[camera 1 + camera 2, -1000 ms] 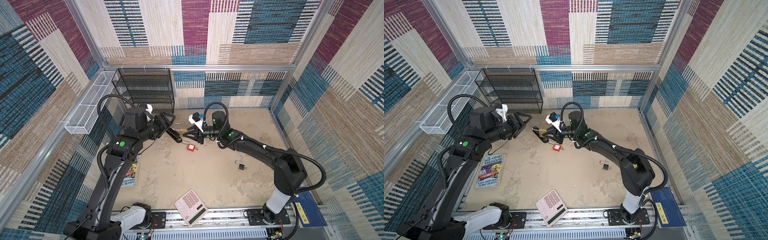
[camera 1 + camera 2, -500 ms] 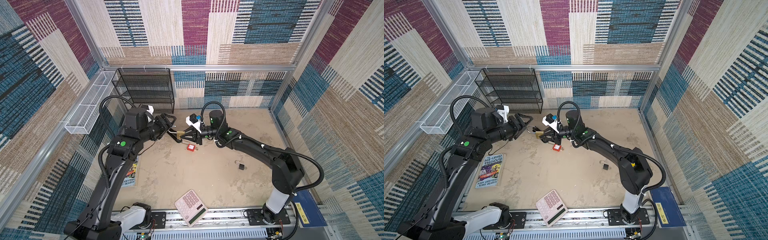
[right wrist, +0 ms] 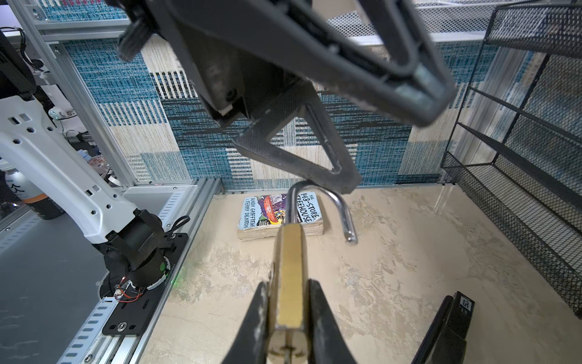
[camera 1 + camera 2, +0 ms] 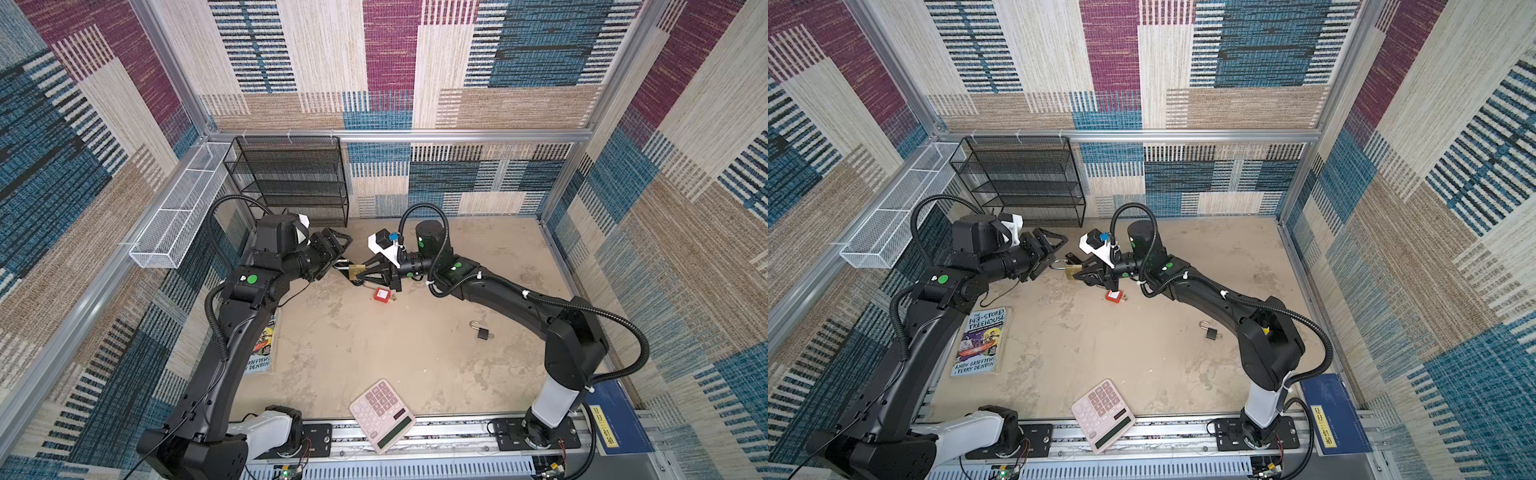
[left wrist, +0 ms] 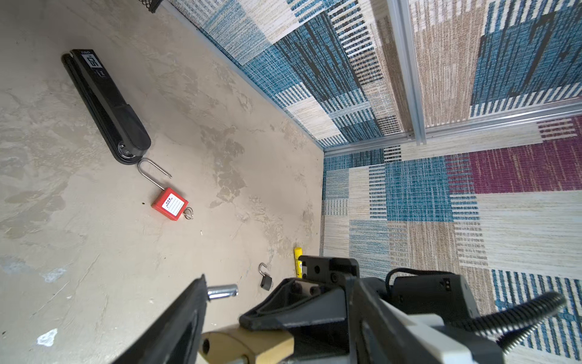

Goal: Lock with the key

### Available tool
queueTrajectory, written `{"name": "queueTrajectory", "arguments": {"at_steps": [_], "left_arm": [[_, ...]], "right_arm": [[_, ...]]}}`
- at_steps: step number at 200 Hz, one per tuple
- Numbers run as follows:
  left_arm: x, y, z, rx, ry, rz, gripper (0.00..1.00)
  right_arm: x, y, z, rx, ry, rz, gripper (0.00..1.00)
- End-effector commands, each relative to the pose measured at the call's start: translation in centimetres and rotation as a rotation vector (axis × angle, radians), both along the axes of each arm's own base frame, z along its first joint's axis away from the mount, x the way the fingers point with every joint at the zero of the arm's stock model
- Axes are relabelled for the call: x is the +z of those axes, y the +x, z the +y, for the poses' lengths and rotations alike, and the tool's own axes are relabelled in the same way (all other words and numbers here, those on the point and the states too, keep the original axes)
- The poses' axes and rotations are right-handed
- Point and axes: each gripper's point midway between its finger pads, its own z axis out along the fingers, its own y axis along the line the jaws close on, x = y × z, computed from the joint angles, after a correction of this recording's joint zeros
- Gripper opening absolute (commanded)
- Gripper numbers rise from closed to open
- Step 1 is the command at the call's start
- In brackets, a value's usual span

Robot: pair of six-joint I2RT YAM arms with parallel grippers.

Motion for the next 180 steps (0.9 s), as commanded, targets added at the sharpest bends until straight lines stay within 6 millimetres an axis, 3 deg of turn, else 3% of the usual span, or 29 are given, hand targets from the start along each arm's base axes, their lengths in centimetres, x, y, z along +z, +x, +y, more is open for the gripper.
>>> {"name": "queueTrajectory", "arguments": {"at_steps": [1,53,98,130,136,180], "left_arm": [[0.1,-0.2,-0.2,-0.052,-0.004,-0.015,0.74],[2.7,-1.3,1.4,-0.116,0.096,-0.123,0.76],[5.4,-1.0,2.1,-0.172,0.269,-0.409,0.77],[6.8,-2.3,1.2,-0.272,0.363,-0.617,0.83],[7.2,-3.0,0.4,-0.329,0.346,-0.646,0.84],[8.2,-5.1,-2.2,-0.528,0.284,-0.813,0.83]], "right_arm": [[2.3,-0.2,0.2,0.025,0.068,-0.056,0.00],[4.4,0.6,-0.9,0.029,0.116,-0.033,0.00],[6.6,2.2,-2.6,0.045,0.137,0.060,0.00],[6.9,2.6,-2.8,0.058,0.115,0.096,0.00],[7.8,2.7,-2.8,0.059,0.124,0.080,0.00],[8.9,3.2,-2.5,0.110,0.100,0.108,0.00]]}}
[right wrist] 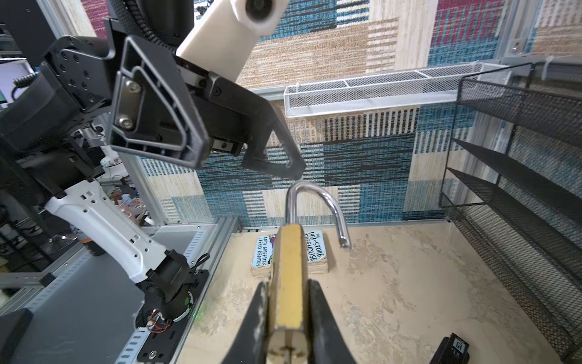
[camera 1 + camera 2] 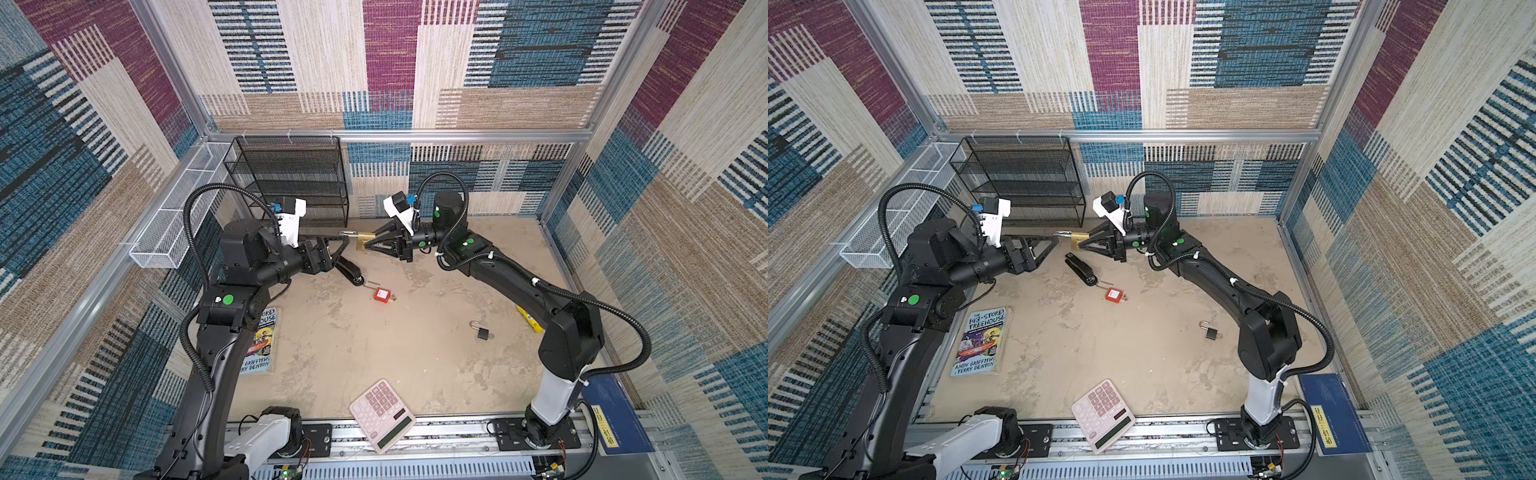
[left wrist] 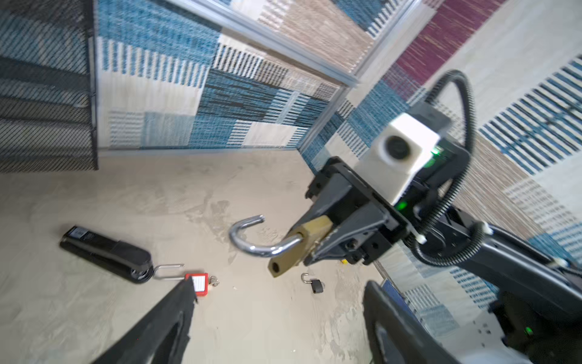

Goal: Lock with the key

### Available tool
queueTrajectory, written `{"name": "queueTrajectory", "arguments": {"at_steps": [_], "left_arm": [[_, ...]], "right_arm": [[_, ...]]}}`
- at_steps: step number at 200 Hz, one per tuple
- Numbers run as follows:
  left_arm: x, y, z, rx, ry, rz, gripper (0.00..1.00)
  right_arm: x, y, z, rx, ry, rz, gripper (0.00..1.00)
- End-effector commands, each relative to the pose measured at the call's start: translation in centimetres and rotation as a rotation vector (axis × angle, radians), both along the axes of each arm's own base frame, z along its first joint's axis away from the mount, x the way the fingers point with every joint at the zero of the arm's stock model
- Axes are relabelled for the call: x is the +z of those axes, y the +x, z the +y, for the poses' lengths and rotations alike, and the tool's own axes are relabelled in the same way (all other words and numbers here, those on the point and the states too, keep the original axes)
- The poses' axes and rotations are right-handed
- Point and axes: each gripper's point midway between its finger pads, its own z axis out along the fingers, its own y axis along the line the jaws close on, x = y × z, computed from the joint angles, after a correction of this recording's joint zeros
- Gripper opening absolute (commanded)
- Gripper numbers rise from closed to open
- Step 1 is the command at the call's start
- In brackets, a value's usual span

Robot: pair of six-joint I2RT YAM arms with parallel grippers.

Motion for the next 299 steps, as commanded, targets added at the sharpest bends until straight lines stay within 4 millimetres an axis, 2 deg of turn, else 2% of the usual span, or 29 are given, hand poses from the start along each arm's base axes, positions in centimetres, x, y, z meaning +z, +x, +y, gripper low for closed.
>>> {"name": "queueTrajectory", "arguments": {"at_steps": [1,36,81,155,191,238,277,299], "left_arm": [[1.7,-1.5,-1.9,-0.179,0.021,-0.177,0.83],[2.6,-2.1,-2.1,-0.211,0.027,-0.305,0.86],[3.1,-1.7,-1.9,-0.188,0.026,-0.352,0.86],[4.2,-0.1,-1.7,-0.144,-0.041,-0.397,0.85],[4.9,-0.1,-1.9,-0.155,-0.074,-0.406,0.85],[4.3,1.1,-2.6,-0.195,-0.156,-0.262,0.74],[4.7,1.3,-2.5,-0.187,-0.171,-0.259,0.69],[4.6,1.3,-2.4,-0.178,-0.167,-0.245,0.62]], "right_arm": [[1.1,-0.4,0.0,0.047,-0.007,0.008,0.00],[2.7,-0.2,-0.7,0.047,-0.013,0.001,0.00],[3.3,-0.2,-1.8,0.053,-0.022,0.033,0.00],[4.1,-2.0,-2.5,0.118,-0.015,0.053,0.00],[4.5,-2.7,-2.7,0.149,-0.011,0.057,0.00],[5.3,-2.6,-2.6,0.172,0.004,0.057,0.00],[6.1,-2.5,-2.4,0.184,0.014,0.046,0.00],[6.1,-2.1,-2.2,0.187,0.019,0.049,0.00]]}}
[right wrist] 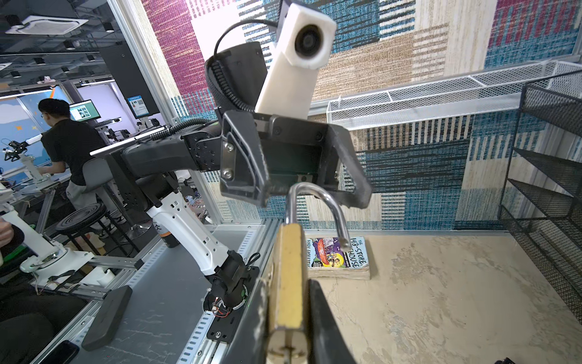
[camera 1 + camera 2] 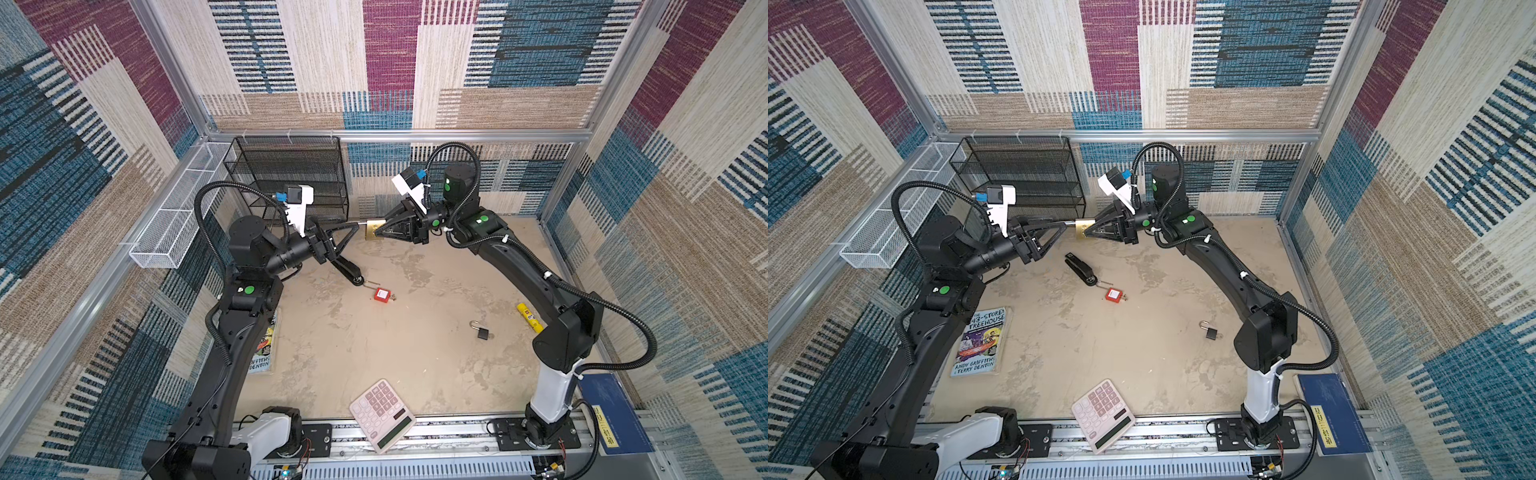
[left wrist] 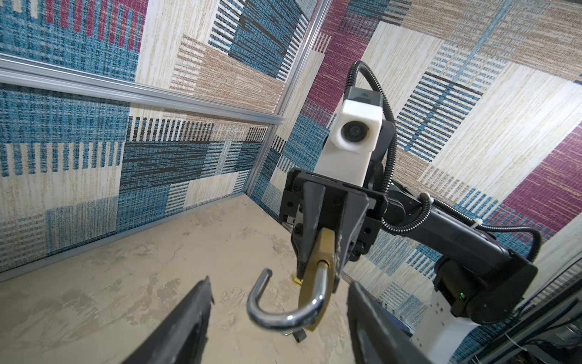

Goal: Lock with the key

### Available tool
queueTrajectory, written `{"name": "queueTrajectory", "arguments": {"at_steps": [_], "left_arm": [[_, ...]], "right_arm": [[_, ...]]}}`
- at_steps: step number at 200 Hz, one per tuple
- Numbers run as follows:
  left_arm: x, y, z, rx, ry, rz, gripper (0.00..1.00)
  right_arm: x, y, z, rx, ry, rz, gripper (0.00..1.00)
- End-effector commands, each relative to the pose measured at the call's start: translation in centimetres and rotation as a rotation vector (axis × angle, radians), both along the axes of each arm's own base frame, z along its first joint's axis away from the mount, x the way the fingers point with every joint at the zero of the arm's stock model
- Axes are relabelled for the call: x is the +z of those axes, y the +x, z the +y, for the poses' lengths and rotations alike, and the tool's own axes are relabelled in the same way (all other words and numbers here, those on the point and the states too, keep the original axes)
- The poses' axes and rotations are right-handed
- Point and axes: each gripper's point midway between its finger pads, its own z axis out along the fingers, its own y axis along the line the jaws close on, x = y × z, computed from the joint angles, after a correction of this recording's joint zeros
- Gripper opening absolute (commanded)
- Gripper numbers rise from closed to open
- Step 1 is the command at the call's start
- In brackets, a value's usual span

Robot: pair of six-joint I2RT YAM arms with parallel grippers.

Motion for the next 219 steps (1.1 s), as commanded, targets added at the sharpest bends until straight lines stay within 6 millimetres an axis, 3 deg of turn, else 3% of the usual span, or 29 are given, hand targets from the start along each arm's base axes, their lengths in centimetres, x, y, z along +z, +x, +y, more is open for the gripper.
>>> {"name": "queueTrajectory", "arguments": {"at_steps": [1,80,186,198,219], "left_arm": [[1.0,-0.4,0.0,-0.010,-0.013,-0.011,0.62],[0.4,-0.4,0.2,0.010,-0.021,0.049,0.39],[0.6,-0.4,0.3,0.016,-0.016,0.057,0.10],[0.5,-0.6,0.2,0.006,-0.008,0.053,0.00],[0.4,-0.6,0.1,0.004,-0.002,0.055,0.00]], "right_arm": [[1.1,-0.1,0.1,0.021,0.033,-0.036,0.00],[2.1,0.9,0.7,0.022,0.047,-0.054,0.00],[2.0,0.3,0.5,0.056,0.046,-0.055,0.00],[2.0,0.3,0.5,0.058,0.046,-0.057,0.00],[2.0,0.2,0.4,0.063,0.047,-0.058,0.00]]}}
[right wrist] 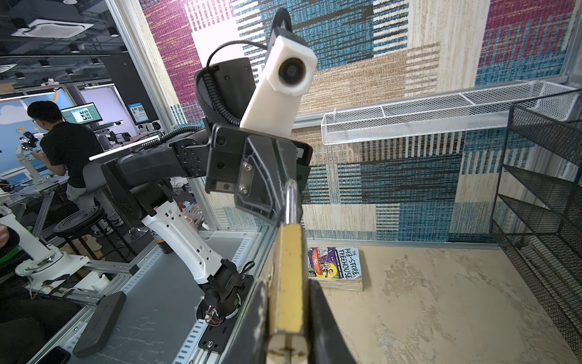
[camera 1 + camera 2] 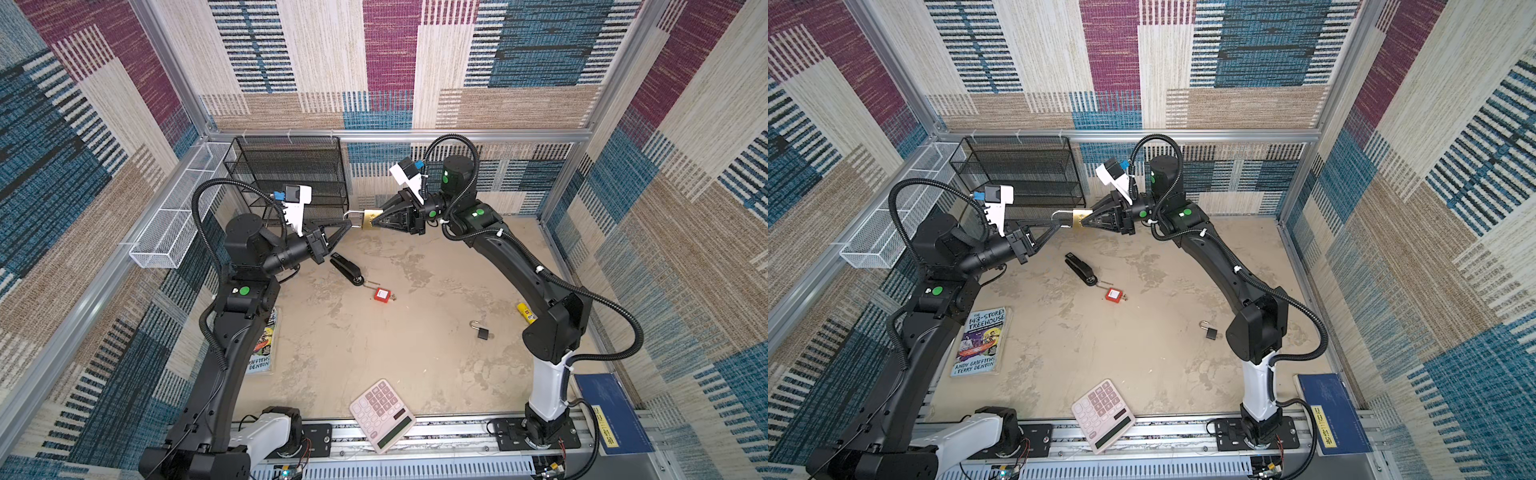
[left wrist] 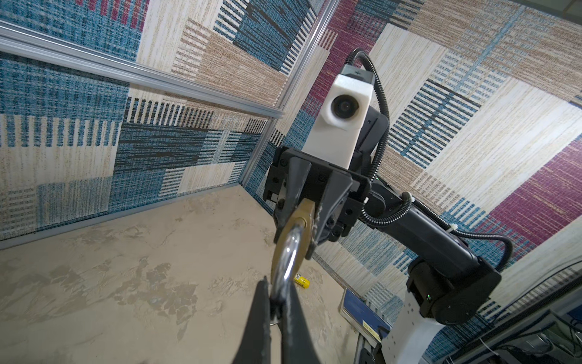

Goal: Lock with the key

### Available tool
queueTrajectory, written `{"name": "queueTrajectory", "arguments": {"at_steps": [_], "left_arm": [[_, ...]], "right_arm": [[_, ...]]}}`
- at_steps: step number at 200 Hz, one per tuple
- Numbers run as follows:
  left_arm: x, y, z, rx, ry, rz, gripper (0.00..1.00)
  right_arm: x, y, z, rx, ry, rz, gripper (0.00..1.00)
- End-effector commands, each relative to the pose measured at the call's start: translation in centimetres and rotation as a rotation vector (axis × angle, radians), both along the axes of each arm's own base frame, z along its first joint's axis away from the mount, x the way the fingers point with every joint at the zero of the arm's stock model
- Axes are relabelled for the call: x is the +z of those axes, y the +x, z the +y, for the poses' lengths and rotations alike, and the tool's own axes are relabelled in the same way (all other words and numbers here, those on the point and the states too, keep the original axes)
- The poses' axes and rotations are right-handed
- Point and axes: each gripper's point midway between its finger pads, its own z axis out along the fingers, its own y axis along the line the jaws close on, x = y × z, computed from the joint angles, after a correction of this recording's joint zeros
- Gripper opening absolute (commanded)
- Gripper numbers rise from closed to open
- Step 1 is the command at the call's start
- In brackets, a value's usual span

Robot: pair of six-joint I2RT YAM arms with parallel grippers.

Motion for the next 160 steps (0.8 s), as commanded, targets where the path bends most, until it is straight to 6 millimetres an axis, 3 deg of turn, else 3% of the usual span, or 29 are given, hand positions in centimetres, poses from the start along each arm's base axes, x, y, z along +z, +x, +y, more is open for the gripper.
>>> {"name": "queueTrajectory", "arguments": {"at_steps": [1,54,160], "left_arm": [[0.5,0.0,0.1,0.005,0.010,-0.029,0.00],[0.9,-0.6,0.2,0.008,0.033,-0.098,0.00],[0.7,-0.7,-0.7,-0.031,0.013,-0.100,0.00]], "right_arm": [[0.8,-1.1,-0.2,0.053,0.022,-0.038,0.00],[1.2,-1.7,-0.3,0.121,0.009,0.003,0.00],[2.2,-1.7,0.7,0.070,0.051,-0.033,0.00]]}}
